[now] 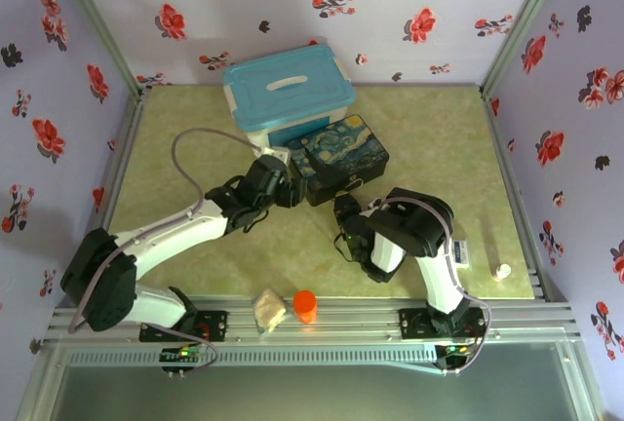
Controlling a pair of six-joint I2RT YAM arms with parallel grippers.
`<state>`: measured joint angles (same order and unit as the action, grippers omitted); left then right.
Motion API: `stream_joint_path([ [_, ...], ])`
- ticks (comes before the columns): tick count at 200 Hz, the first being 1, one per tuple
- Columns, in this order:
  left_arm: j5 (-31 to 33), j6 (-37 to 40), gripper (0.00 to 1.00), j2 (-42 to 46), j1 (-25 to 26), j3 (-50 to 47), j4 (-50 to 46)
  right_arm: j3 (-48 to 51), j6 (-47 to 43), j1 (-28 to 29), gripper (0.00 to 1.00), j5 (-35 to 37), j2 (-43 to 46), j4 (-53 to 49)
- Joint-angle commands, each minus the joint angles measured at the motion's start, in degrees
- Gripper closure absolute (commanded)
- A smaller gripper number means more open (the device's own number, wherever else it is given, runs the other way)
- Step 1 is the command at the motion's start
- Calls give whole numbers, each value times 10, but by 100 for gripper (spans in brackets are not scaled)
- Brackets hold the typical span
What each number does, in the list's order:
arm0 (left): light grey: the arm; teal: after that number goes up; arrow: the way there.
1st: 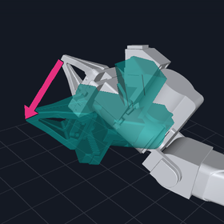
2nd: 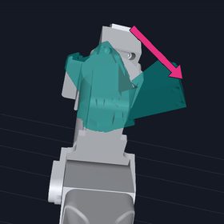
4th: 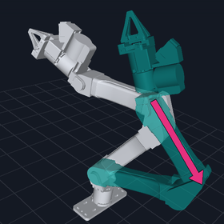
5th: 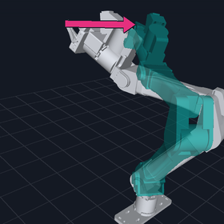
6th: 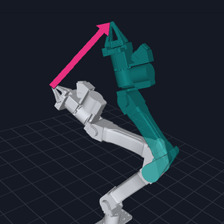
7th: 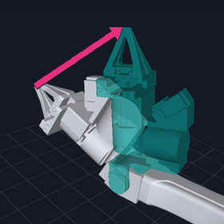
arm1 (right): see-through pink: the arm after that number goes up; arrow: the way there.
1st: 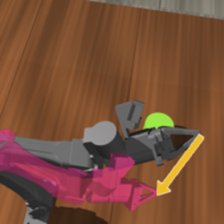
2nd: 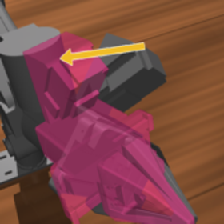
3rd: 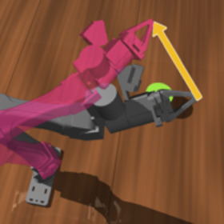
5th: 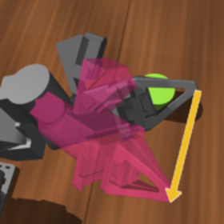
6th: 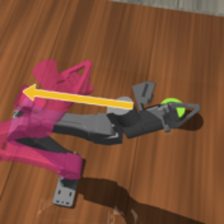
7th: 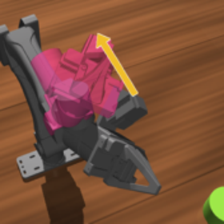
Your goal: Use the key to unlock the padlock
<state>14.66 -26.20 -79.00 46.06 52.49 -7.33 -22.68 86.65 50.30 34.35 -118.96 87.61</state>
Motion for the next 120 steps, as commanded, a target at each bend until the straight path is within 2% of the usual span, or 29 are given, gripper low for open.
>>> stream_joint_path([
  [1,-42,5,19,-41,-3,41,16,22,-9,1,100,25,-33,-82],
  [26,-61,76,20,-115,10,94,22,19,-4,2,100,17,-39,-82],
  [52,-53,159,22,-166,15,124,16,15,-7,3,100,7,-41,-81],
  [99,-51,217,21,-193,31,120,51,15,11,7,100,-5,-68,-82],
  [120,-51,258,21,-226,39,129,34,7,12,7,100,-11,-72,-81],
])
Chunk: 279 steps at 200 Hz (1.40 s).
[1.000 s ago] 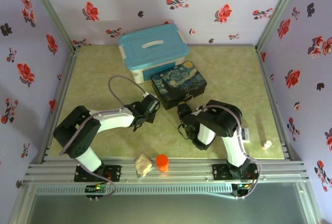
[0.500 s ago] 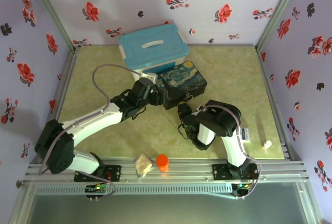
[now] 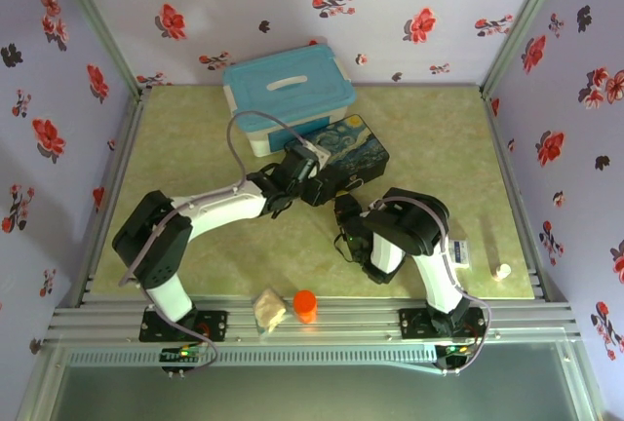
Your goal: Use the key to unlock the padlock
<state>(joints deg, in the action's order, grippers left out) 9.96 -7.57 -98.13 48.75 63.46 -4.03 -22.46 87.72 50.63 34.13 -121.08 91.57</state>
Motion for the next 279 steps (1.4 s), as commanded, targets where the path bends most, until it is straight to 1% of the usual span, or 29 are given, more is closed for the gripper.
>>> stream_joint_path([
  [1,-4,73,21,-37,12,19,0,5,0,4,100,-10,-50,-121],
  [23,-3,86,26,-56,15,3,-17,-5,-32,1,100,-34,-38,-121],
  [39,3,93,28,-58,18,-18,-21,-2,-36,4,100,-37,-34,-121],
  [71,26,115,32,-66,29,-36,-40,16,-29,0,100,-12,-28,-121],
  [88,42,124,33,-76,35,-31,-60,23,-30,-5,100,7,-16,-121],
  [111,35,127,33,-81,35,-38,-65,26,-30,-14,100,30,3,-121],
  [129,32,134,34,-83,35,-38,-72,20,-23,-30,100,19,5,-121],
  [158,20,147,37,-80,36,-40,-78,15,-19,-45,100,20,13,-121],
  [171,19,147,37,-80,36,-42,-78,12,4,-48,100,23,11,-121],
  [188,15,149,37,-82,36,-41,-78,2,21,-53,100,2,8,-121],
  [212,9,150,37,-81,36,-45,-78,14,16,-58,100,20,23,-121],
  [228,8,150,38,-84,36,-47,-80,12,7,-76,100,-4,33,-121],
  [255,8,149,39,-87,34,-56,-79,12,-1,-86,100,-2,54,-121],
  [279,-1,145,39,-90,26,-60,-84,19,-8,-101,99,-17,69,-121],
])
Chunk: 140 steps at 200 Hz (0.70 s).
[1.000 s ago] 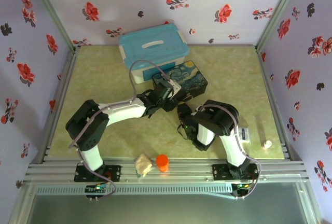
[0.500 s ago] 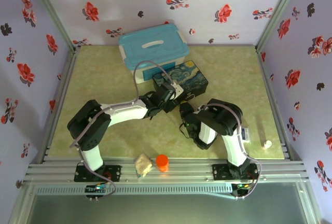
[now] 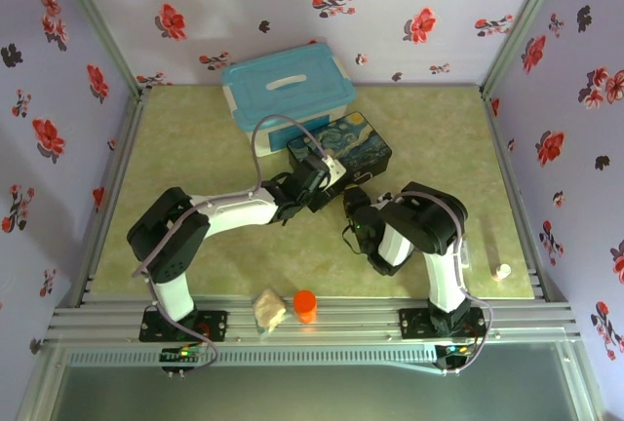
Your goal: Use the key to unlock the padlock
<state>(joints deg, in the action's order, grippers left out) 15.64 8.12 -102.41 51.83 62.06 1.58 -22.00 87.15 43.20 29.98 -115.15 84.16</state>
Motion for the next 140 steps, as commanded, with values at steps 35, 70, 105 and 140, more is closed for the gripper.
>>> stream_joint_path([
  [35,-58,-14,40,-46,-6,-43,-142,47,-2,-34,100,27,2,-47],
  [70,-59,-16,41,-35,-6,-44,-147,64,-43,-83,99,-23,12,-47],
  [105,-59,-14,41,-31,-7,-46,-144,67,-11,-92,100,-42,17,-47],
  [140,-59,-17,42,-32,-8,-45,-146,64,-5,-92,97,-49,26,-47],
])
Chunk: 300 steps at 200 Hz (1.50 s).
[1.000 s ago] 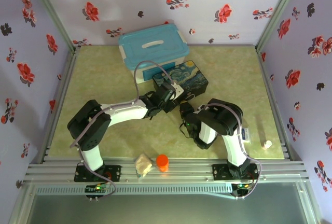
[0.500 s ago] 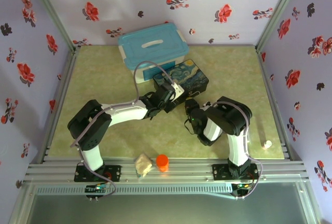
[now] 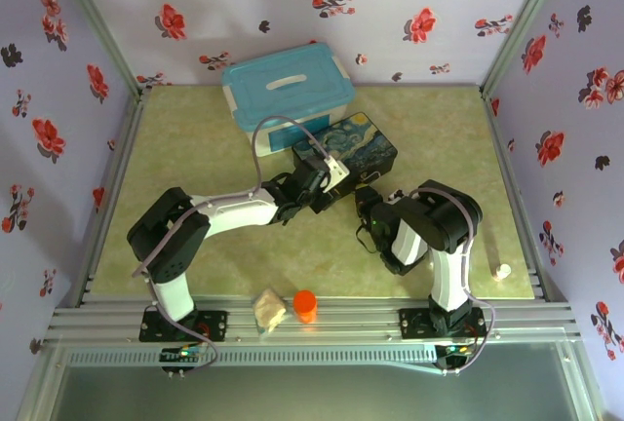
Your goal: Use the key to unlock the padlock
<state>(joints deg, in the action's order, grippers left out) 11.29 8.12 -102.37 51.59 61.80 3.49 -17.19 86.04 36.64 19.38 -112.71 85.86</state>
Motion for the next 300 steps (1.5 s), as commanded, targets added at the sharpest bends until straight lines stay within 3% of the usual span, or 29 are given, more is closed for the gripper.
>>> stream_joint_path([
  [1,-15,-17,42,-33,-5,-42,-165,16,3,-26,97,56,4,-64],
  [18,-14,-21,43,-32,-5,-39,-168,28,-27,-26,93,34,19,-65],
  [48,-14,-23,43,-27,-5,-38,-167,70,-20,-36,98,35,7,-64],
  [91,-12,-21,43,-23,-7,-45,-167,55,-44,-57,88,-28,22,-64],
  [124,-5,-22,43,-18,-9,-46,-167,65,-45,-58,88,-38,21,-64],
  [149,-4,-23,43,-7,-10,-51,-165,103,-25,-68,88,-6,21,-64],
  [175,-4,-21,43,-1,-11,-55,-164,94,-51,-107,91,-69,41,-64],
  [187,-4,-20,43,-1,-12,-56,-164,86,-59,-110,87,-90,50,-65],
  [203,-4,-20,43,-1,-15,-59,-160,81,-48,-110,74,-106,48,-65],
  [232,-3,-23,43,-1,-18,-59,-159,85,-48,-110,86,-113,35,-64],
  [268,-3,-25,44,4,-18,-59,-159,94,-63,-110,86,-119,25,-64],
  [300,-4,-26,44,9,-18,-59,-158,82,-149,-112,80,-135,56,-81],
])
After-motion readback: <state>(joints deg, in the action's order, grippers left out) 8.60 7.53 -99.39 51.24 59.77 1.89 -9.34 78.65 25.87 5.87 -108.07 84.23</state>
